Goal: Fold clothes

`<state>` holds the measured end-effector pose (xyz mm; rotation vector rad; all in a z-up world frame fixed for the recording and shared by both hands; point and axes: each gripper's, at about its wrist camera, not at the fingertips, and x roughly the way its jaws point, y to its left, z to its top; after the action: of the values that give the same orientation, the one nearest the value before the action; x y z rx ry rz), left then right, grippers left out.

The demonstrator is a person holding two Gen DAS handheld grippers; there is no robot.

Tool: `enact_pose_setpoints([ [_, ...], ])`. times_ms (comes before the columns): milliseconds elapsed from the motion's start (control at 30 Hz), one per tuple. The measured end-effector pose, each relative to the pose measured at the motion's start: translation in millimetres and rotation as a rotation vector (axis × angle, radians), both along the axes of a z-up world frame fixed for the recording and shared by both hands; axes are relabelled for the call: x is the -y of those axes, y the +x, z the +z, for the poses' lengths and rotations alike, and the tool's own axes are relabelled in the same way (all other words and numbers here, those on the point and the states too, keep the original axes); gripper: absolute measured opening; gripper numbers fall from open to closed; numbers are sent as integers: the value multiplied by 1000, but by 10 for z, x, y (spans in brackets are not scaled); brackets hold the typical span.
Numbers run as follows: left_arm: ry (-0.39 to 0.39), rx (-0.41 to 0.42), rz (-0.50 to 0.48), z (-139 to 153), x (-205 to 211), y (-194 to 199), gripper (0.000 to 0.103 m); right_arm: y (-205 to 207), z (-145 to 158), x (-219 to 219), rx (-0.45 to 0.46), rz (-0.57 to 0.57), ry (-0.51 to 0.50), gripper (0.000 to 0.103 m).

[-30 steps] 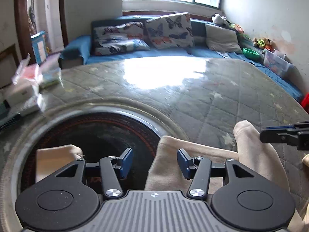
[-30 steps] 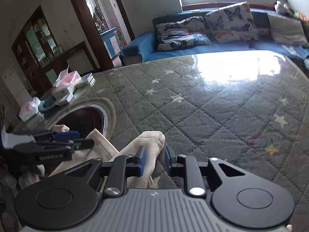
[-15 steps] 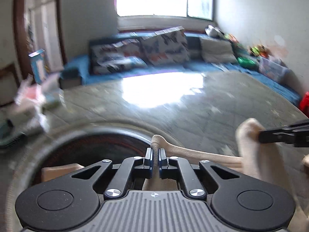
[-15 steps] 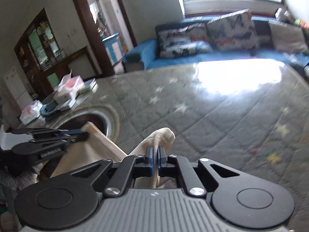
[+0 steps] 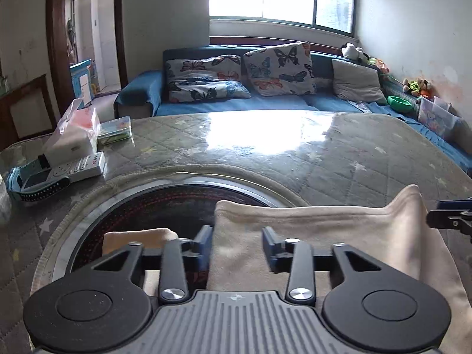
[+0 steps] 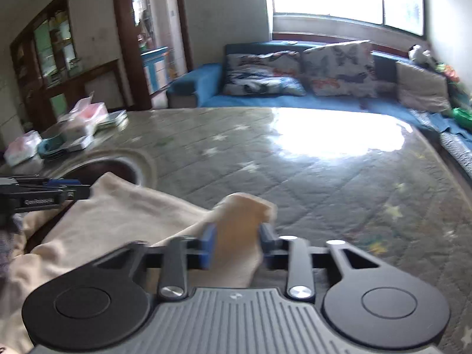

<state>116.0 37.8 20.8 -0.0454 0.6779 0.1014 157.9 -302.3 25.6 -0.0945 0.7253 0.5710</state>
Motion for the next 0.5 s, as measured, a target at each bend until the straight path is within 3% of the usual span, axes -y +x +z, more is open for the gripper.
enact_pose_setpoints([
  [133, 11, -3, -31, -25, 96, -46, 47, -64, -85, -72, 15, -7, -72, 40],
  [300, 32, -13, -67, -81, 199, -116, 49, -284, -189, -89, 33, 42, -173, 53],
  [500, 58, -42, -51, -201, 220, -200, 49, -582, -183, 11, 55, 71, -256, 53],
])
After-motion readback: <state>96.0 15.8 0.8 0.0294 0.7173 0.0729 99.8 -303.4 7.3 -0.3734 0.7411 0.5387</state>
